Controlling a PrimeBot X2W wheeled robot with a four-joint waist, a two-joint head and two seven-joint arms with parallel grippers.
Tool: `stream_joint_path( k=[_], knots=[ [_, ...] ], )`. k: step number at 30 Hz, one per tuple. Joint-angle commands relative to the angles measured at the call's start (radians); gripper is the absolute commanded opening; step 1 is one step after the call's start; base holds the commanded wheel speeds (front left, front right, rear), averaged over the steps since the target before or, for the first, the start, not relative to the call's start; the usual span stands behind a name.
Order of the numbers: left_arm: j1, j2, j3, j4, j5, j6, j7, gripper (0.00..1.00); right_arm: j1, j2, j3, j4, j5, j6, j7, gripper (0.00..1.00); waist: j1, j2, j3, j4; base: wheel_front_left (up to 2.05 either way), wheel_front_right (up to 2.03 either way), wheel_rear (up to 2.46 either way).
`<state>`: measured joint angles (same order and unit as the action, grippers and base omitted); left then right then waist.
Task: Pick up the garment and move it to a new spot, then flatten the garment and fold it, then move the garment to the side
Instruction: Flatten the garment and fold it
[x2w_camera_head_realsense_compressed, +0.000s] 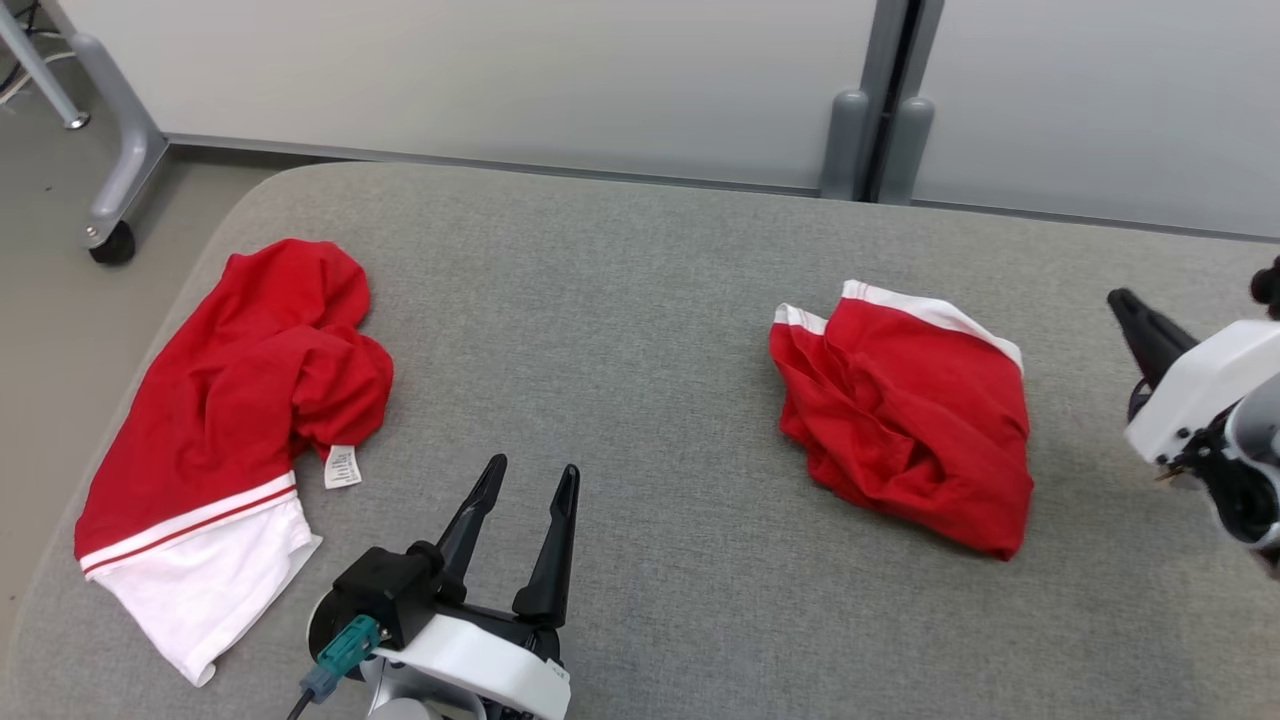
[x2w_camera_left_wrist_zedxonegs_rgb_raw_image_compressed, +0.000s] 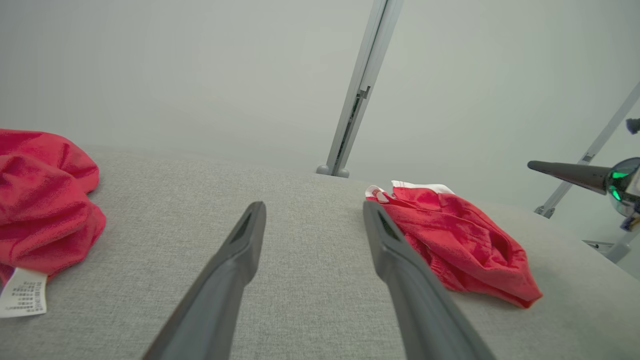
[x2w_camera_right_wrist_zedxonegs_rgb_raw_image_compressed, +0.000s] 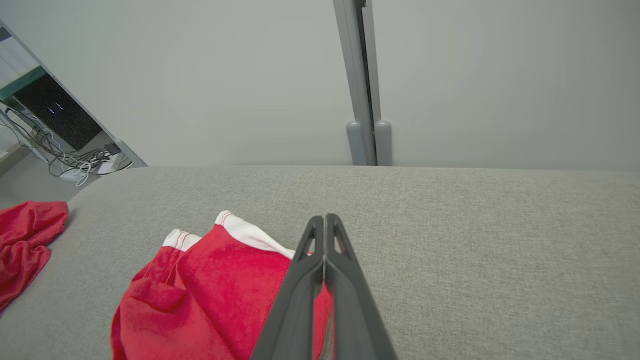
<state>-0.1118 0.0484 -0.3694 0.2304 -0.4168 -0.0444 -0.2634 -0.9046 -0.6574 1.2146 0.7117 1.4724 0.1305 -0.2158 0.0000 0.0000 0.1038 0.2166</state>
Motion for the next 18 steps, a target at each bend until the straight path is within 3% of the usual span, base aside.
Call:
stream_joint_path(
  k=[1,10,18],
  knots=[
    [-0.010,0.004,0.003,-0.005,-0.001,-0.005,-0.002,1.00,0.019,0.027,0.004,0.020,0.006,0.001,-0.008,0.00,0.0000,0.0000,0.008,0.016,0.00,0.00,0.00],
    [0.000,0.004,0.005,-0.014,-0.003,-0.005,-0.002,1.00,0.077,0.180,0.036,0.084,0.029,0.001,0.095,0.00,0.0000,0.0000,0.001,0.073,0.00,0.00,0.00],
    [0.023,0.004,0.019,0.000,0.005,-0.004,-0.002,1.00,0.133,0.278,0.058,-0.037,-0.009,0.001,0.154,0.00,0.0000,0.0000,-0.032,0.084,0.00,0.00,0.00]
  ],
)
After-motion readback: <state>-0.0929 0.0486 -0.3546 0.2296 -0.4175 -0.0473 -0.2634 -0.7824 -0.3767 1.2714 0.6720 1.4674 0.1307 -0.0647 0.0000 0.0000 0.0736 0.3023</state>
